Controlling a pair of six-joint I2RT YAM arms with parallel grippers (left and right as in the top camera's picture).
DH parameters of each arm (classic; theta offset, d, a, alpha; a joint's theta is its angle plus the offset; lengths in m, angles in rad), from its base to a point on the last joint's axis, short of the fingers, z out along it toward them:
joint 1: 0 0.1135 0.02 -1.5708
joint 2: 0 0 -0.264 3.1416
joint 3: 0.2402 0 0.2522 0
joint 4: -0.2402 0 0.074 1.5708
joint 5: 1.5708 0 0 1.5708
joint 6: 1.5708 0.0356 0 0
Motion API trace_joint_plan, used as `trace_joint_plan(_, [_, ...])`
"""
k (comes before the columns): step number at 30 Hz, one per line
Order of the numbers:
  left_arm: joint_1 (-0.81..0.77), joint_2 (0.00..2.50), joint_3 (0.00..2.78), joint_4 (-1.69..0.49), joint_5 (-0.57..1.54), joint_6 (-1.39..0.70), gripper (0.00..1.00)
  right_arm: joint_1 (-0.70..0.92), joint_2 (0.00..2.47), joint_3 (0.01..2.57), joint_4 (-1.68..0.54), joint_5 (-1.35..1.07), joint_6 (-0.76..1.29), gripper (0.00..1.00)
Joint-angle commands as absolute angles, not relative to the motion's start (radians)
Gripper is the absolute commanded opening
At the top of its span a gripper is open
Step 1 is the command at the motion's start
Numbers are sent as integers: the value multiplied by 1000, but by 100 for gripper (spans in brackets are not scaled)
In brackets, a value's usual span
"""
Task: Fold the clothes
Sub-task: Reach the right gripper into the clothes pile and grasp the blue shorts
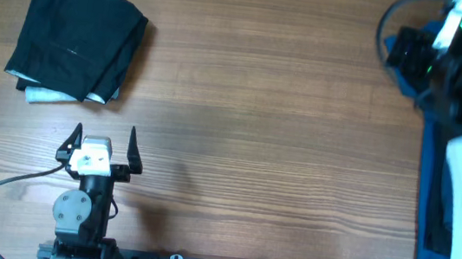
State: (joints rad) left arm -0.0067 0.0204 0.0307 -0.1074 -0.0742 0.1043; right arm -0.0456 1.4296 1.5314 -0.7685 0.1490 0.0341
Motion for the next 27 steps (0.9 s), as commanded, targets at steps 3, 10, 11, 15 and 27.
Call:
trace_joint_plan(3, [-11, 14, 24, -104, -76, 120, 100, -123, 1583, 1589, -760, 67, -53, 100])
trace_joint_plan(10, [-11, 14, 24, -104, -76, 120, 100, -168, 1607, 1589, -765, 67, -52, 100])
trace_joint_plan(11, [-11, 14, 24, -104, -76, 120, 100, -175, 1607, 1589, -769, 67, -53, 100])
trace_joint_plan(15, [-11, 14, 24, -104, -76, 120, 100, -210, 1610, 1589, -767, 67, -52, 100])
trace_joint_plan(27, [-11, 14, 24, -104, -76, 120, 100, -276, 1701, 1588, -671, 67, -52, 100])
